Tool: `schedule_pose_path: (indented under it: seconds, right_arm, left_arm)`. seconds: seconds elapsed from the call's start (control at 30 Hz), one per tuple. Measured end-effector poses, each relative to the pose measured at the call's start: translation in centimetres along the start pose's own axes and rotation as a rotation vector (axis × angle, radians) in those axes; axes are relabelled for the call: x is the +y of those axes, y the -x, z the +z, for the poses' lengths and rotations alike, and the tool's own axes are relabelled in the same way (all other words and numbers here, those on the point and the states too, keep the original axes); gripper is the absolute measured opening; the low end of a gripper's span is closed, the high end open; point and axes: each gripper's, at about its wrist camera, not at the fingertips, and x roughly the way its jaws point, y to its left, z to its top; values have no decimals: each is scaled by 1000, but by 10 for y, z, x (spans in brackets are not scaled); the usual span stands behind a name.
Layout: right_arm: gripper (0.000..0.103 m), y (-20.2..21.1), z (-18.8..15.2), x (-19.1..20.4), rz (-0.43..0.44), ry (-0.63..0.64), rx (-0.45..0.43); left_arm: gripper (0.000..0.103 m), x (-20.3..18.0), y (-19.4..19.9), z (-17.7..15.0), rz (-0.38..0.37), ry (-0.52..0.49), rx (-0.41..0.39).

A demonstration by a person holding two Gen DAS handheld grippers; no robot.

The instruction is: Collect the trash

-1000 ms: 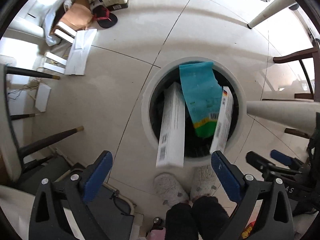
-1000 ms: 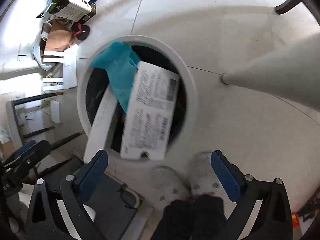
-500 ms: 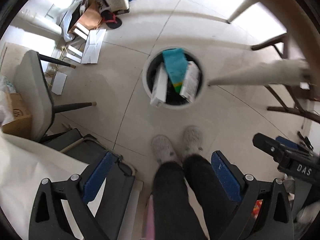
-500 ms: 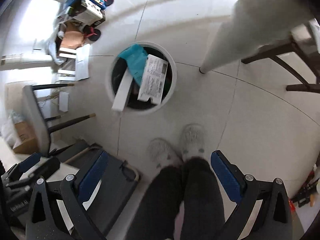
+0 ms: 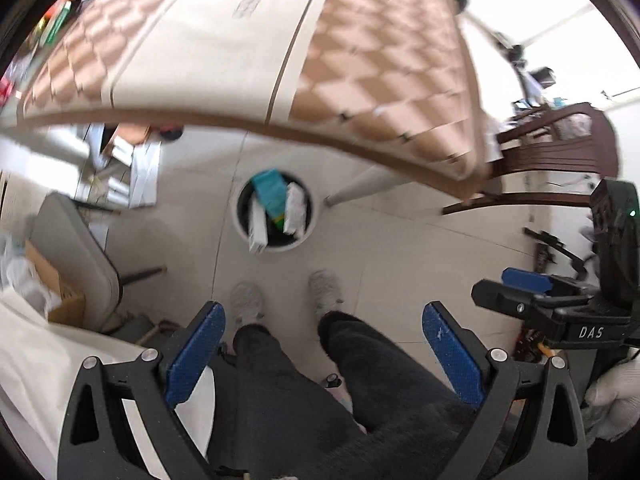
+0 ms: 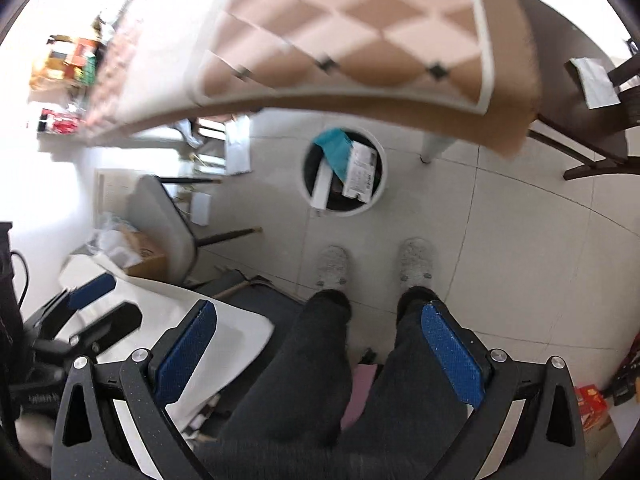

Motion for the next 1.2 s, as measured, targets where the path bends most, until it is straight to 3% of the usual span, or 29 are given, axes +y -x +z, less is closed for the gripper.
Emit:
schedule_pose_path:
  seconds: [0.27, 0.57, 0.83, 1.2]
  right_arm:
    - [103, 94, -57, 63, 53, -50, -156]
    - [103, 135, -118, 109, 101, -119, -228]
    - [103, 154, -132, 124, 121, -110, -281]
    - [103, 148, -128, 131, 118, -66, -253]
  left_arm:
    - [101, 10, 78, -8, -103, -134, -61]
    - [101, 14, 134, -30, -196, -181, -62]
    - [103, 16, 152, -39, -201, -149, -102]
    - [103, 15, 160, -44, -199, -139, -127]
